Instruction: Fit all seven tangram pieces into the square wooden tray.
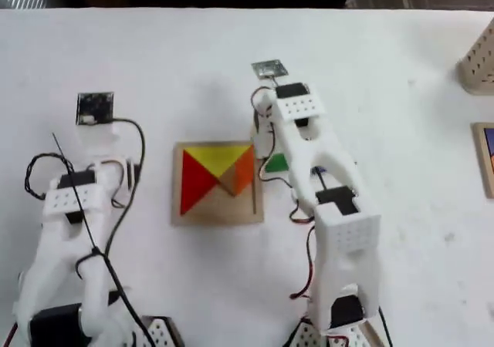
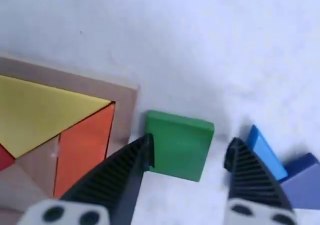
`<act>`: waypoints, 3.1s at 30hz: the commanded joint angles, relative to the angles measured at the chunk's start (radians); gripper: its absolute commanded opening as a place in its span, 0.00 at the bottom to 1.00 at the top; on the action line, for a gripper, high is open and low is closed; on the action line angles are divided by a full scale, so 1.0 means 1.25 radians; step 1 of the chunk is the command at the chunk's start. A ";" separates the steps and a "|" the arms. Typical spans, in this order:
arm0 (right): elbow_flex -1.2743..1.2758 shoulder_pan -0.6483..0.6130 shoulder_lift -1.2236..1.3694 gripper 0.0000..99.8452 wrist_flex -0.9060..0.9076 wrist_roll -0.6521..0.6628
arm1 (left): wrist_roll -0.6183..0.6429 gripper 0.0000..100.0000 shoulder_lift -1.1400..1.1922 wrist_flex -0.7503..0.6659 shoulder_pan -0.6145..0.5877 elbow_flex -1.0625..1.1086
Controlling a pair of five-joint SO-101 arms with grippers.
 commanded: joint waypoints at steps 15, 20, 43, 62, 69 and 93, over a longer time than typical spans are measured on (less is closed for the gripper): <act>-0.016 -0.001 -0.041 0.23 0.114 0.055 | 0.010 0.18 -0.001 -0.017 -0.003 -0.009; -0.016 -0.002 -0.055 0.23 0.112 0.017 | 0.009 0.18 -0.001 -0.017 -0.003 -0.009; 0.292 -0.080 -0.187 0.23 -0.105 0.002 | -0.016 0.18 0.001 -0.036 -0.002 -0.004; 0.260 0.033 -0.190 0.02 -0.099 0.092 | -0.016 0.17 0.001 -0.033 -0.003 -0.002; 0.242 -0.017 -0.244 0.03 -0.040 0.034 | -0.016 0.17 0.001 -0.033 -0.003 -0.002; 0.145 -0.132 -0.090 0.26 -0.041 -0.106 | -0.016 0.17 0.001 -0.033 -0.002 -0.002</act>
